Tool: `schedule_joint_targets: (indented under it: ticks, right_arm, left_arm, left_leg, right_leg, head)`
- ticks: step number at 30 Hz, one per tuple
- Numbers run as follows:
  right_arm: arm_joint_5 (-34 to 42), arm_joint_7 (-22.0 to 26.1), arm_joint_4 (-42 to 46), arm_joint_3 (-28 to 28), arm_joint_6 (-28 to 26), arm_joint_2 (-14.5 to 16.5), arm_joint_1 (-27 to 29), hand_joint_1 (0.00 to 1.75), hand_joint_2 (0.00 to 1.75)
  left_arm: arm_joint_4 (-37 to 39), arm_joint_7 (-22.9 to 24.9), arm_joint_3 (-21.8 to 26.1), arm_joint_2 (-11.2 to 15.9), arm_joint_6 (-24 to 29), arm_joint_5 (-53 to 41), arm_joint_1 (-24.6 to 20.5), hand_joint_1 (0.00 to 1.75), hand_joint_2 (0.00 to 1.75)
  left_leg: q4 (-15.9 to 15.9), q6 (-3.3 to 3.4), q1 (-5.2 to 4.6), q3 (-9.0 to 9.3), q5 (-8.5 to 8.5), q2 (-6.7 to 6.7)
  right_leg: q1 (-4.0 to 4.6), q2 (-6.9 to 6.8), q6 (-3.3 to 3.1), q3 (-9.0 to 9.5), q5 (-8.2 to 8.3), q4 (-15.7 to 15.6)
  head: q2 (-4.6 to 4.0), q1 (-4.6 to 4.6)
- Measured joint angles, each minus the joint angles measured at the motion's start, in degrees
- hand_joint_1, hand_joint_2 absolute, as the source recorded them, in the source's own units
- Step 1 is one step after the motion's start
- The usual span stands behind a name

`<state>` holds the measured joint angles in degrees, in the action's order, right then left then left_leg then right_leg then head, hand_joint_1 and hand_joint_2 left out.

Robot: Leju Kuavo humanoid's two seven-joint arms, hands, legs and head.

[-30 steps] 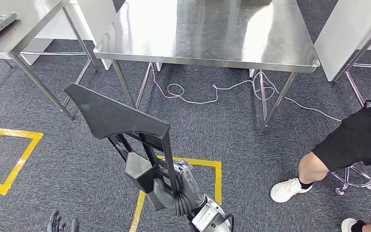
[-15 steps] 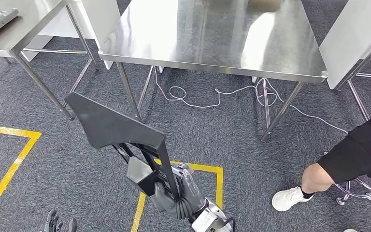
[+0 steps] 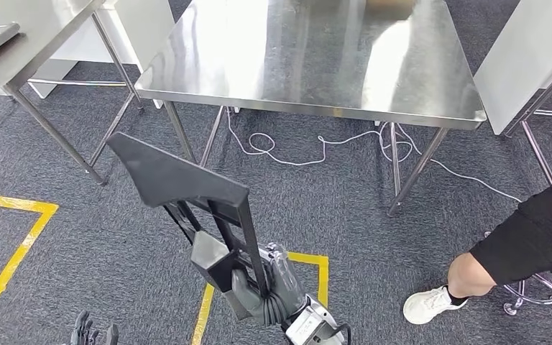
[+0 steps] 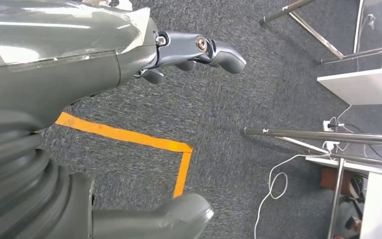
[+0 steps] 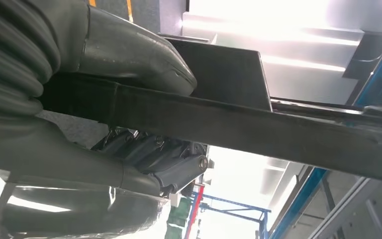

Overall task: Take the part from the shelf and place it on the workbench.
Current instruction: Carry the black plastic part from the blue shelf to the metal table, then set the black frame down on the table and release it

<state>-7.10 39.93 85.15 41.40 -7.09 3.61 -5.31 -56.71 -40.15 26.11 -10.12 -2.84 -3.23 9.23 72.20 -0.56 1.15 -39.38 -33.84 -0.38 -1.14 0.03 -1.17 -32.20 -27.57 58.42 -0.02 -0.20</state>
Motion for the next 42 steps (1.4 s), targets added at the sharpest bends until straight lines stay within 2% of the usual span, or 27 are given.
schedule_joint_targets:
  ticks: [1, 2, 4, 5, 6, 9, 11, 13, 15, 16, 17, 18, 20, 22, 25, 27, 29, 30, 31, 32, 33, 35, 36, 37, 39, 41, 42]
  right_arm:
    - [0.0, 0.0, 0.0, 0.0, 0.0, 0.0, 0.0, 1.75, 1.75]
    - [0.0, 0.0, 0.0, 0.0, 0.0, 0.0, 0.1, 1.75, 1.75]
    - [0.0, 0.0, 0.0, 0.0, 0.0, 0.1, 0.0, 1.75, 1.75]
    - [0.0, 0.0, 0.0, 0.1, 0.0, 0.2, -0.2, 1.75, 1.75]
    - [0.0, -0.1, 0.0, 0.1, 0.0, 0.3, -0.3, 1.75, 1.75]
    - [0.0, -0.2, 0.0, 0.1, 0.1, 0.6, -0.7, 1.75, 1.75]
    - [-0.1, -0.4, 0.1, 0.2, 0.1, 0.7, -0.8, 1.75, 1.75]
    - [-0.1, -0.7, 0.1, 0.2, 0.1, 0.8, -1.1, 1.75, 1.75]
    - [-0.1, -0.9, 0.1, 0.3, 0.2, 0.7, -1.2, 1.75, 1.75]
    - [-0.1, -1.0, 0.1, 0.3, 0.3, 0.7, -1.1, 1.75, 1.75]
    - [-0.1, -1.1, 0.1, 0.3, 0.4, 0.7, -1.1, 1.75, 1.75]
    - [-0.1, -1.3, 0.1, 0.3, 0.5, 0.7, -1.2, 1.75, 1.75]
    - [-0.1, -1.6, 0.1, 0.3, 0.7, 0.7, -1.3, 1.75, 1.75]
    - [-0.2, -1.9, 0.1, 0.3, 0.8, 0.8, -1.4, 1.75, 1.75]
    - [-0.3, -2.1, 0.2, 0.3, 0.9, 1.1, -1.6, 1.75, 1.75]
    - [-0.8, -2.3, 0.3, 0.3, 0.8, 1.3, -1.7, 1.75, 1.75]
    - [-1.9, -2.8, 0.3, 0.3, 0.4, 1.5, -1.9, 1.75, 1.75]
    - [-2.6, -3.0, 0.3, 0.3, 0.0, 1.6, -2.0, 1.75, 1.75]
    - [-3.4, -3.3, 0.3, 0.3, -0.5, 1.6, -2.0, 1.75, 1.75]
    - [-4.3, -3.6, 0.3, 0.3, -1.0, 1.6, -2.0, 1.75, 1.75]
    - [-5.0, -3.9, 0.3, 0.3, -1.4, 1.6, -2.0, 1.75, 1.75]
    - [-6.0, -4.2, 0.3, 0.4, -2.0, 1.6, -2.2, 1.75, 1.75]
    - [-6.2, -4.2, 0.3, 0.4, -2.1, 1.6, -2.3, 1.75, 1.75]
    - [-6.3, -4.3, 0.3, 0.4, -2.2, 1.7, -2.5, 1.75, 1.75]
    - [-6.4, -4.3, 0.3, 0.4, -2.2, 1.7, -2.7, 1.75, 1.75]
    - [-6.5, -4.3, 0.3, 0.4, -2.2, 1.9, -2.7, 1.75, 1.75]
    - [-6.5, -4.3, 0.3, 0.4, -2.2, 1.9, -2.9, 1.75, 1.75]
  left_arm:
    - [0.0, 0.0, 0.0, 0.0, 0.0, 0.0, 0.1, 0.00, 1.75]
    - [0.1, 0.0, 0.0, 0.0, 0.0, 0.0, 0.1, 0.00, 1.75]
    - [0.1, 0.0, -0.1, 0.0, 0.0, 0.1, -0.1, 0.00, 1.75]
    - [0.1, 0.0, -0.1, 0.0, 0.1, 0.1, -0.2, 0.00, 1.75]
    - [0.1, 0.0, -0.1, 0.0, 0.1, 0.1, -0.2, 0.00, 1.75]
    - [0.1, 0.0, 0.0, 0.0, 0.2, 0.2, -0.3, 0.00, 1.75]
    - [0.1, 0.0, 0.0, 0.0, 0.3, 0.2, -0.3, 0.00, 1.75]
    - [0.1, 0.0, 0.0, 0.0, 0.3, 0.2, -0.4, 0.00, 1.75]
    - [0.2, 0.0, 0.0, 0.0, 0.3, 0.2, -0.6, 0.00, 1.75]
    - [0.2, 0.0, 0.0, 0.0, 0.3, 0.2, -0.6, 0.00, 1.75]
    - [0.3, 0.0, 0.0, 0.0, 0.3, 0.2, -0.6, 0.00, 1.75]
    - [0.3, 0.0, 0.0, 0.0, 0.3, 0.2, -0.6, 0.00, 1.75]
    - [0.5, 0.0, 0.1, 0.0, 0.3, 0.2, -0.6, 0.00, 1.75]
    - [0.6, 0.0, 0.2, 0.0, 0.3, 0.2, -0.7, 0.00, 1.75]
    - [0.6, 0.0, 0.4, 0.0, 0.2, 0.1, -0.9, 0.00, 1.75]
    - [0.6, 0.0, 0.5, 0.0, 0.0, 0.1, -1.0, 0.00, 1.75]
    - [0.6, 0.0, 0.7, -0.1, -0.1, 0.0, -1.1, 0.00, 1.75]
    - [0.7, 0.0, 0.9, -0.1, -0.1, 0.0, -1.1, 0.00, 1.75]
    - [0.7, 0.0, 1.0, -0.1, -0.2, -0.1, -1.0, 0.00, 1.75]
    - [0.7, 0.0, 1.2, -0.1, -0.3, -0.1, -1.0, 0.00, 1.75]
    - [0.7, 0.0, 1.3, -0.1, -0.3, -0.2, -0.9, 0.00, 1.75]
    - [0.7, 0.0, 1.4, -0.1, -0.4, -0.3, -1.0, 0.00, 1.75]
    - [0.7, 0.0, 1.5, -0.1, -0.5, -0.3, -1.0, 0.00, 1.75]
    - [0.7, 0.0, 1.5, -0.1, -0.5, -0.4, -1.0, 0.00, 1.75]
    - [0.7, 0.0, 1.5, 0.0, -0.5, -0.4, -1.0, 0.00, 1.75]
    - [0.6, 0.0, 1.5, -0.1, -0.5, -0.4, -1.0, 0.00, 1.75]
    - [0.6, 0.0, 1.5, -0.1, -0.6, -0.4, -1.0, 0.00, 1.75]
  left_leg:
    - [1.7, -0.04, 0.03, -1.60, 0.29, 0.02]
    - [1.1, 0.02, 0.04, -2.12, 1.76, 0.04]
    - [-5.4, 0.46, 0.02, -0.17, 6.85, 0.14]
    - [-9.0, 0.71, -0.14, 1.32, 8.62, 0.22]
    - [-11.6, 0.97, -0.33, 2.45, 9.59, 0.27]
    - [-13.3, 1.74, -0.96, 3.36, 9.08, 0.18]
    - [-14.0, 2.42, -0.85, 4.16, 8.94, 0.12]
    - [-14.6, 3.18, -0.67, 5.09, 8.67, 0.12]
    - [-14.6, 3.67, -0.80, 5.70, 8.02, 0.07]
    - [-14.6, 3.73, -0.84, 6.08, 7.65, -0.01]
    - [-14.6, 3.70, -0.87, 6.56, 7.24, -0.13]
    - [-14.6, 3.59, -0.88, 7.15, 6.80, -0.28]
    - [-14.5, 3.15, -1.00, 8.34, 5.74, -0.51]
    - [-14.3, 2.54, -1.22, 9.06, 4.62, -0.66]
    - [-14.2, 1.44, -0.81, 9.54, 3.57, -0.63]
    - [-11.9, 0.66, -0.48, 8.82, 2.49, -0.29]
    - [-5.5, 0.00, -0.22, 5.26, 0.41, -0.03]
    - [-1.9, -0.26, -0.07, 2.74, -0.49, -0.01]
    - [0.6, -0.47, 0.08, 0.56, -0.56, 0.01]
    - [1.2, -0.61, 0.22, -0.82, 0.50, 0.05]
    - [-0.3, -0.66, 0.35, -1.09, 2.68, 0.12]
    - [-6.9, -0.58, 0.50, 0.64, 7.96, 0.27]
    - [-9.8, -0.38, 0.37, 1.72, 9.36, 0.31]
    - [-11.5, -0.04, 0.14, 2.36, 9.81, 0.32]
    - [-12.4, 0.92, -0.46, 2.77, 9.02, 0.25]
    - [-13.1, 1.92, -0.49, 3.53, 8.79, 0.17]
    - [-13.6, 2.42, -0.44, 4.15, 8.67, 0.16]
  right_leg:
    - [0.07, 0.04, -0.06, 0.29, -0.29, 0.0]
    - [0.10, 0.08, -0.02, 0.70, -0.63, 0.0]
    - [0.12, 0.13, 0.21, 1.78, -1.45, 0.0]
    - [0.27, 0.13, 0.46, 2.30, -1.88, -0.1]
    - [0.37, 0.13, 0.76, 2.62, -2.25, -0.1]
    - [0.49, 0.04, 1.67, 2.82, -2.86, -0.6]
    - [0.51, -0.06, 2.07, 2.54, -3.49, 0.2]
    - [0.55, -0.05, 1.92, -0.03, -5.27, 5.4]
    - [0.56, -0.02, 1.73, -4.97, -7.26, 12.9]
    - [0.55, -0.02, 1.91, -6.97, -7.35, 15.2]
    - [0.53, -0.02, 2.30, -7.97, -6.49, 15.4]
    - [0.48, -0.03, 2.82, -7.81, -4.74, 13.5]
    - [0.36, -0.06, 3.62, -5.47, -0.26, 6.1]
    - [0.29, -0.07, 3.11, -3.49, 2.13, 1.3]
    - [0.41, 0.02, 1.53, -2.65, 1.92, 0.5]
    - [0.15, 0.08, 0.67, -1.81, 1.48, 0.2]
    - [0.08, 0.07, -0.08, -0.91, 0.81, 0.1]
    - [0.12, 0.09, -0.29, -0.50, 0.42, 0.1]
    - [0.16, 0.14, -0.31, -0.04, 0.01, 0.1]
    - [0.16, 0.21, -0.23, 0.53, -0.48, 0.1]
    - [0.14, 0.27, -0.10, 1.23, -1.00, 0.1]
    - [0.10, 0.33, 0.32, 2.62, -2.10, 0.0]
    - [0.25, 0.35, 0.66, 3.10, -2.59, 0.0]
    - [0.34, 0.35, 1.01, 3.26, -2.94, -0.1]
    - [0.48, 0.30, 1.76, 3.28, -3.36, -0.5]
    - [0.43, 0.14, 2.31, 3.49, -3.81, -0.5]
    - [0.45, 0.08, 2.40, 3.10, -4.31, 0.7]
  head:
    - [0.00, -0.01]
    - [0.00, -0.02]
    - [0.00, -0.02]
    - [0.00, -0.01]
    - [0.00, -0.01]
    - [0.00, -0.06]
    - [0.00, 0.02]
    - [0.00, 0.15]
    - [0.00, 0.17]
    - [0.00, 0.16]
    - [0.00, 0.17]
    - [0.00, 0.18]
    - [0.00, 0.26]
    - [0.00, 0.26]
    - [0.00, 0.14]
    - [0.01, 0.05]
    - [0.01, -0.07]
    - [0.00, -0.08]
    - [0.00, -0.07]
    - [0.00, -0.09]
    - [0.00, -0.12]
    - [0.00, -0.16]
    - [0.00, -0.20]
    - [0.00, -0.25]
    - [0.00, -0.36]
    - [0.00, -0.29]
    - [0.00, -0.24]
